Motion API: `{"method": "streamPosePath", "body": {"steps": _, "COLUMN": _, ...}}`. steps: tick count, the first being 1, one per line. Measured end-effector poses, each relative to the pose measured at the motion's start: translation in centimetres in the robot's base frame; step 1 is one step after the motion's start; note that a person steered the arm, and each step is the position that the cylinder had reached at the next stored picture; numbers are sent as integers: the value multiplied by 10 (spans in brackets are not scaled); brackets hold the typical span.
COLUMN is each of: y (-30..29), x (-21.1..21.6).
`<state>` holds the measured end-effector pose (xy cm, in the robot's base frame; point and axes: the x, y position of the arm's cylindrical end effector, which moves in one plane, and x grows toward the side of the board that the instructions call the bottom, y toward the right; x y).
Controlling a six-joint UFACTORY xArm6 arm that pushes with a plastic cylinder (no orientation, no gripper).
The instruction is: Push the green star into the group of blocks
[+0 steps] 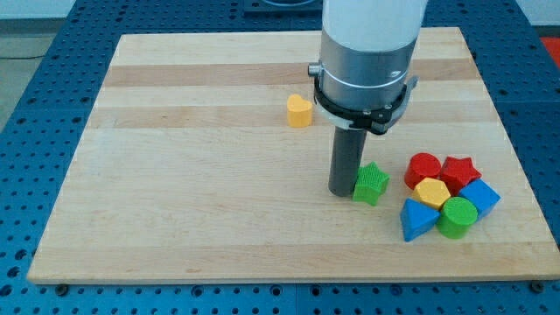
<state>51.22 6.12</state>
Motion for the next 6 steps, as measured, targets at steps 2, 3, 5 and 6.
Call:
{"method": "streamPosePath", "body": {"steps": 2, "y": 25, "x": -8}}
{"method": "streamPosePath", "body": {"steps": 3, "y": 41, "x": -8}}
{"method": "streamPosePath", "body": {"steps": 5, "y": 56, "x": -9}}
{"method": "streamPosePath", "body": {"steps": 6, "y": 38, "x": -37}}
